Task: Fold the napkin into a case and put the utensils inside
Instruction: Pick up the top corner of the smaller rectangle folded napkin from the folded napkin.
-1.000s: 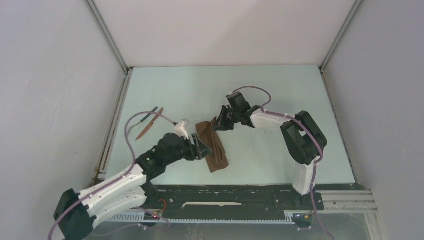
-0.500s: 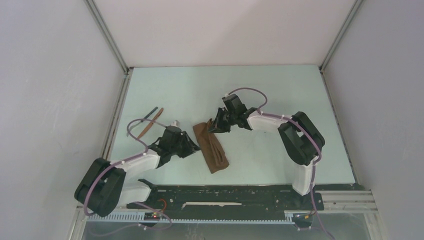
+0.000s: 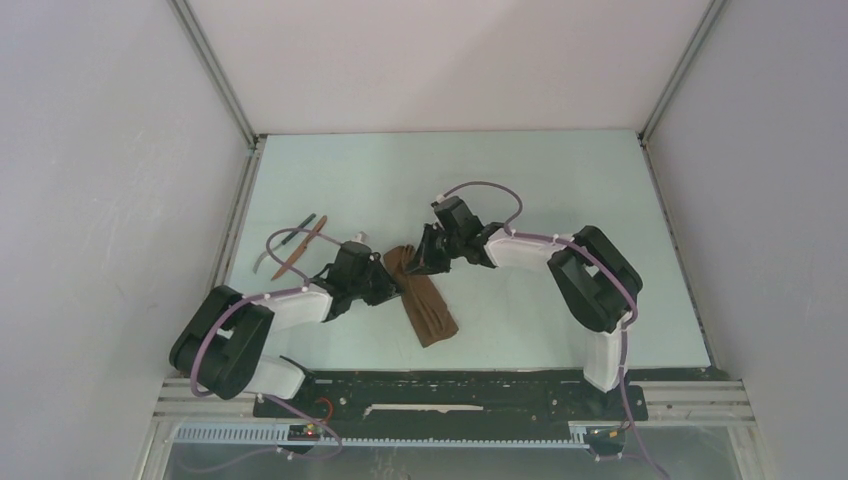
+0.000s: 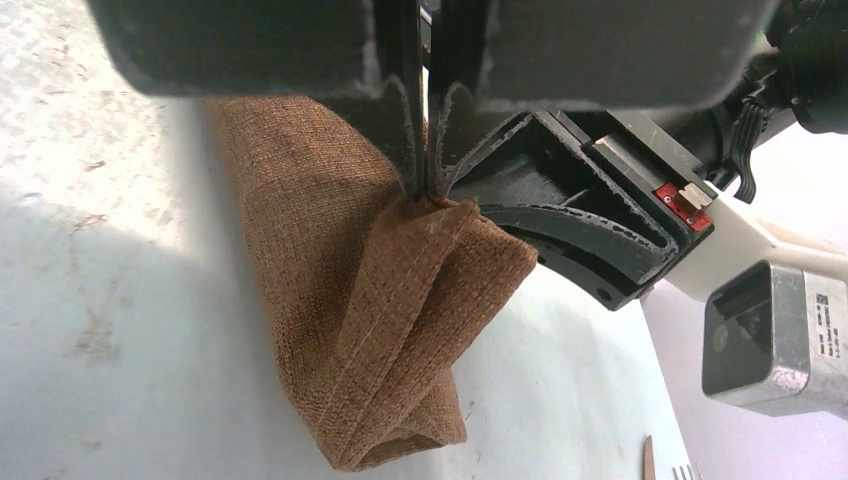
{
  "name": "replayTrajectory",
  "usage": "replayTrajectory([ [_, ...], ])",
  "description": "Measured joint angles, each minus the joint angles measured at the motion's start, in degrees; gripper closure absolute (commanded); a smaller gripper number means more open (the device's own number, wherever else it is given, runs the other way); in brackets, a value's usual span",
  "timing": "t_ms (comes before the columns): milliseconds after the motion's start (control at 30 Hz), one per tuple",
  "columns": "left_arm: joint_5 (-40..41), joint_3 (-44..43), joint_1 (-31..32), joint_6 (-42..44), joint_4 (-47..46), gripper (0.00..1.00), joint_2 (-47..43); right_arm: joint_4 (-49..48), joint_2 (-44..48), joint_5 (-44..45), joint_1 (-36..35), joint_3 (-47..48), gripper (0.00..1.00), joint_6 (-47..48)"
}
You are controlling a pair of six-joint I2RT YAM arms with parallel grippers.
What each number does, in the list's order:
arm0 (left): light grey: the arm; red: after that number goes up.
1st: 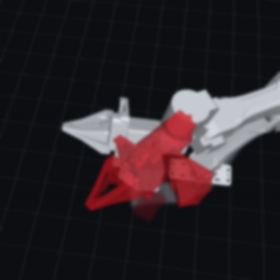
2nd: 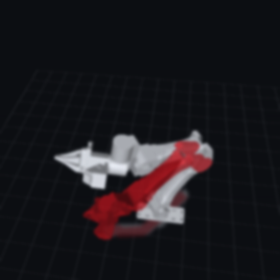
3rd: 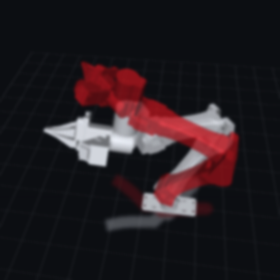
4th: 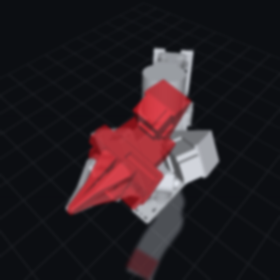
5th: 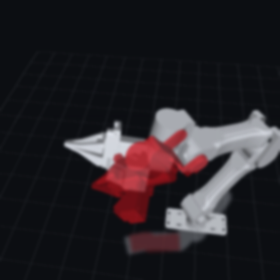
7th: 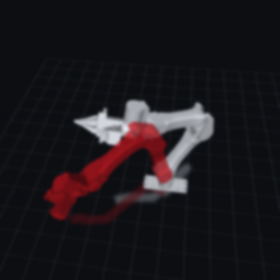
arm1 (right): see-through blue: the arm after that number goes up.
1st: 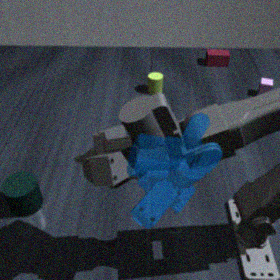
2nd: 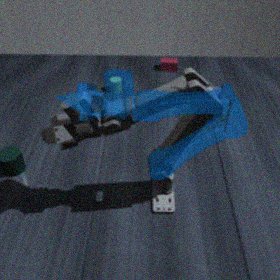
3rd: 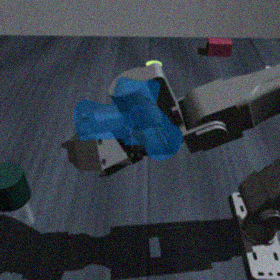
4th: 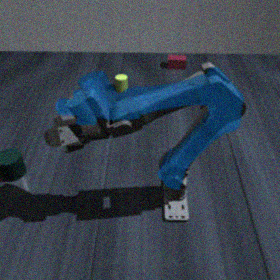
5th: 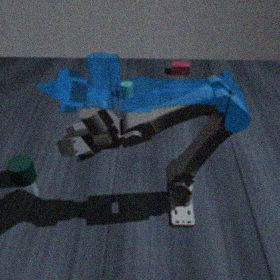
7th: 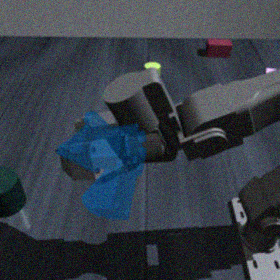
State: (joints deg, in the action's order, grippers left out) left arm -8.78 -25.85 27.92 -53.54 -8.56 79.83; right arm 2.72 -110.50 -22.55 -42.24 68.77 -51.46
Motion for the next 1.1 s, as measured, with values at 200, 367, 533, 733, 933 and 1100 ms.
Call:
replayTrajectory([
  [200, 0.0, 0.0, 0.0, 0.04, -0.02, 0.88, 0.04, -1.25, -0.48, -0.11, -1.68, 0.11, 1.0, -1.38],
  [367, 0.04, 0.0, 0.0, 0.68, 0.11, 0.88, -0.09, -3.21, -1.53, -0.15, -2.45, 0.15, 1.0, -3.02],
  [533, 0.26, 0.0, 0.0, 2.1, 1.55, 0.85, -1.73, -6.78, -3.43, -0.48, -2.36, 0.11, 1.0, -4.39],
  [733, 1.42, 0.0, -0.11, 4.09, 7.65, 0.65, -8.79, -9.97, -5.27, -0.44, -2.38, -1.38, 1.0, -3.76],
  [933, 3.67, -3.72, -0.66, 6.29, 16.83, 0.37, -17.73, -14.1, -5.38, -0.48, -2.38, -3.91, 1.0, -0.85],
  [1100, 4.2, -12.59, -0.96, 9.11, 20.02, 0.38, -12.92, -16.02, -5.44, -0.76, -2.38, -4.7, 1.0, 0.61],
])
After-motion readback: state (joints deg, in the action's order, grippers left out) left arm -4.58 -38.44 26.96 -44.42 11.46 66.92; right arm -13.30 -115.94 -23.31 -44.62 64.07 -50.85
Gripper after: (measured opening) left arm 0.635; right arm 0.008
